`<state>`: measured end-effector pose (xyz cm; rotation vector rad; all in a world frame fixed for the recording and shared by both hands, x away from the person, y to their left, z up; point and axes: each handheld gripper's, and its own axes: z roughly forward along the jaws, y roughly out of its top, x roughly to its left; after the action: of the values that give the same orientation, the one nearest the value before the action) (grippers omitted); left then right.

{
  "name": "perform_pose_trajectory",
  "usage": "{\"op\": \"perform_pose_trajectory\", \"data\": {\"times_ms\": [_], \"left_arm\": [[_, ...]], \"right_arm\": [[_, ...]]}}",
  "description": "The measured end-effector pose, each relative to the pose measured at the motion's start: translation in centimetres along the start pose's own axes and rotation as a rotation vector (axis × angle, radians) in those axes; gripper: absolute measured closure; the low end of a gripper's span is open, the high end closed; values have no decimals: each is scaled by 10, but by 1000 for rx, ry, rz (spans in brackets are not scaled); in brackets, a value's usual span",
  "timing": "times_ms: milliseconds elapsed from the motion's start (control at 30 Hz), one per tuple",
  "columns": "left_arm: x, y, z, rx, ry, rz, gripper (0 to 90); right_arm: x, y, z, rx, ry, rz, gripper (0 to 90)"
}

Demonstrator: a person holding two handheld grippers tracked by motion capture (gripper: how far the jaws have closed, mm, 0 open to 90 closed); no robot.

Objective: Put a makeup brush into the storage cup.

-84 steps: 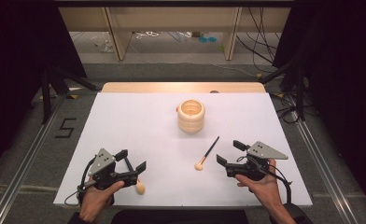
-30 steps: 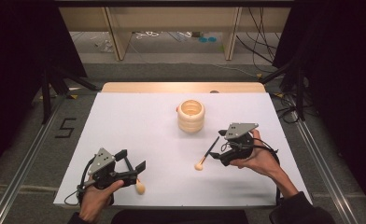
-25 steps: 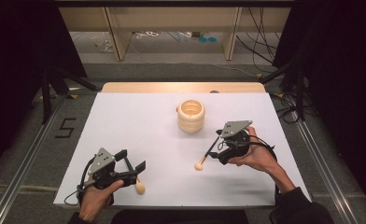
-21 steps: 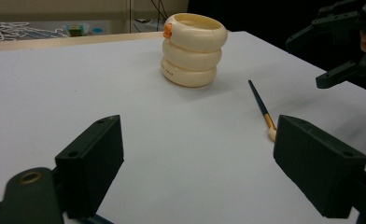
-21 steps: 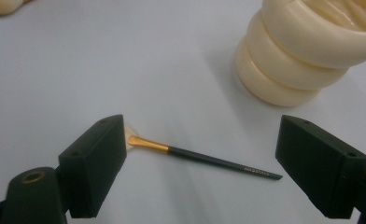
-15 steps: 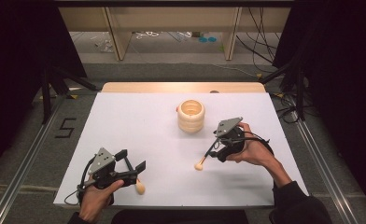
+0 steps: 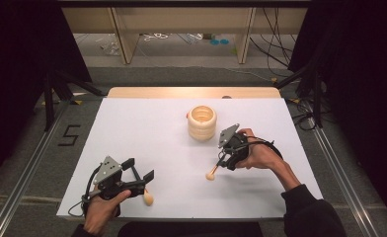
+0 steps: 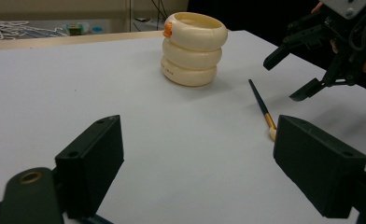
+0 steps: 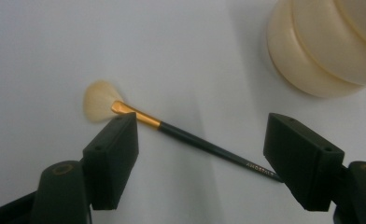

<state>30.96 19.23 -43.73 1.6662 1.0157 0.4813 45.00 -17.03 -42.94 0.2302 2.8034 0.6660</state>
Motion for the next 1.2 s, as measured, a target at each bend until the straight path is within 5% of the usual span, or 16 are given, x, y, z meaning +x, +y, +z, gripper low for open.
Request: {"op": "perform_pose_trajectory", "data": {"times_ms": [333, 667, 1200], "left_arm": [[0, 0, 0, 1, 0, -6, 158], [1, 0, 0, -1, 3, -9, 158], [2, 0, 0, 8, 7, -7, 157]], "right_arm": [[-7, 1, 13, 77, 54, -15, 344], [-8, 5, 20, 118, 64, -78, 383], [-12, 3, 33, 183, 91, -95, 403]]}}
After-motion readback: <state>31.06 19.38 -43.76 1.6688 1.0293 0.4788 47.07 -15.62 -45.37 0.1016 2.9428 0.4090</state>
